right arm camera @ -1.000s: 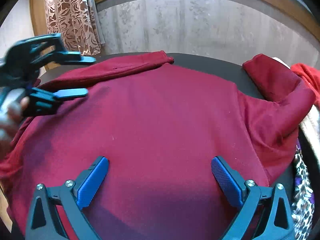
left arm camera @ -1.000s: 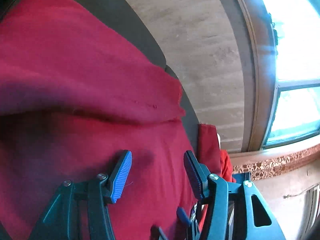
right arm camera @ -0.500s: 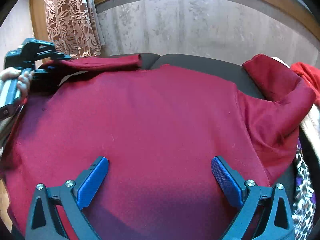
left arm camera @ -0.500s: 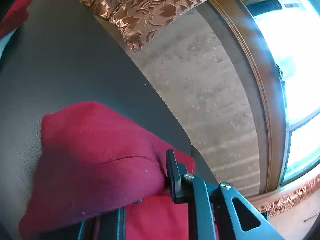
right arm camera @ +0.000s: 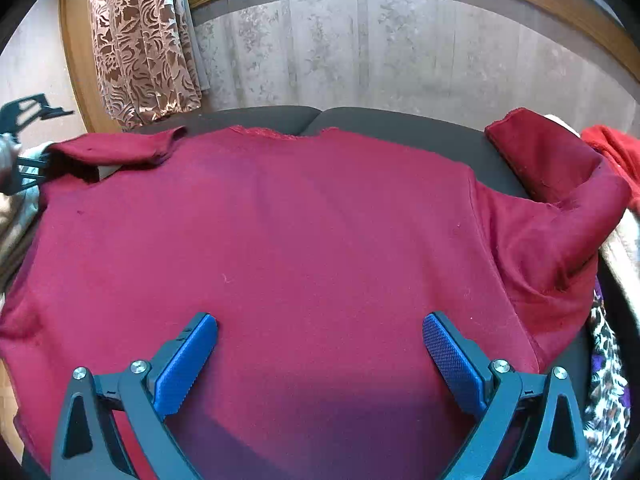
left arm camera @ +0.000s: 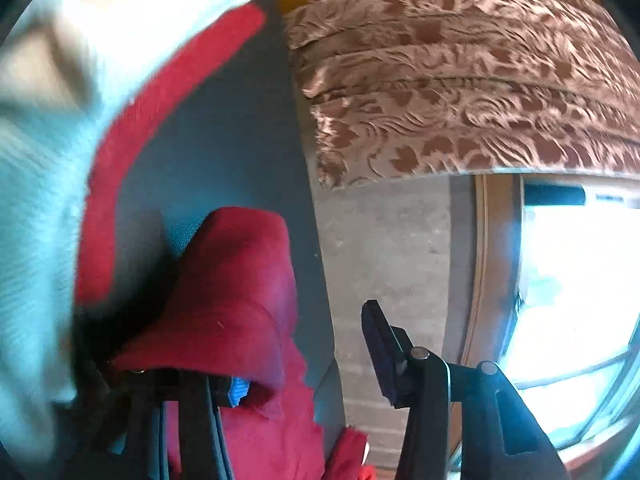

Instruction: Fold clothes

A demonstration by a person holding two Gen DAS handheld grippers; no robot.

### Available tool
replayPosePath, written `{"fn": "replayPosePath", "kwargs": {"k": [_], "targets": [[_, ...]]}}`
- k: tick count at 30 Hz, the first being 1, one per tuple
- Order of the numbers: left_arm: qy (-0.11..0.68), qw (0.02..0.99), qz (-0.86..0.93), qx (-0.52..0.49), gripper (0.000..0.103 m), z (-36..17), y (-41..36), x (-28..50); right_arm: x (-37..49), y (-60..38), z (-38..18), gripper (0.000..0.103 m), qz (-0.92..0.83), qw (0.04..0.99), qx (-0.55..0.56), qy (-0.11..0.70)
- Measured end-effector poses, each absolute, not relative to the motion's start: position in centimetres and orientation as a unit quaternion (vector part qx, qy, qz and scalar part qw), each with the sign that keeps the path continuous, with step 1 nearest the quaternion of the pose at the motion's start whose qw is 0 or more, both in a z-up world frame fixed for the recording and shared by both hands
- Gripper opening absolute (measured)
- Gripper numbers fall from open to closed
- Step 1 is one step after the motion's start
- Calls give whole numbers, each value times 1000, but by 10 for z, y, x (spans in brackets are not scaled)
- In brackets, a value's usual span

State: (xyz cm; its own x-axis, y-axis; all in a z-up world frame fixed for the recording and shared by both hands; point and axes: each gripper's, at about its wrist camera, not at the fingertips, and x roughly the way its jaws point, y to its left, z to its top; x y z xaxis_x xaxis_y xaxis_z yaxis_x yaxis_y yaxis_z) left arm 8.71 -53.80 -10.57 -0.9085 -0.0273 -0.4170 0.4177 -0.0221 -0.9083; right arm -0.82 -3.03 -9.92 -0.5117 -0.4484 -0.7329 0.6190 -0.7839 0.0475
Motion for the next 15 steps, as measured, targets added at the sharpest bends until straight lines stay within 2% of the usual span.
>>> {"fn": "replayPosePath", "kwargs": {"k": [2, 6, 10, 15], "targets": [[636, 152, -734, 181, 60, -93, -528, 82, -9, -30, -99, 103, -862, 310, 385, 111], [542, 99, -763, 337, 60, -98, -486, 49, -10, -30, -99, 103, -862, 310, 386, 111], [543, 47, -767, 339, 60, -109, -455, 37, -11, -30, -99, 103, -862, 310, 386, 111], [557, 38, -747, 361, 60, -136, -438, 2, -10, -30, -99, 103, -861, 311, 386, 108]]}}
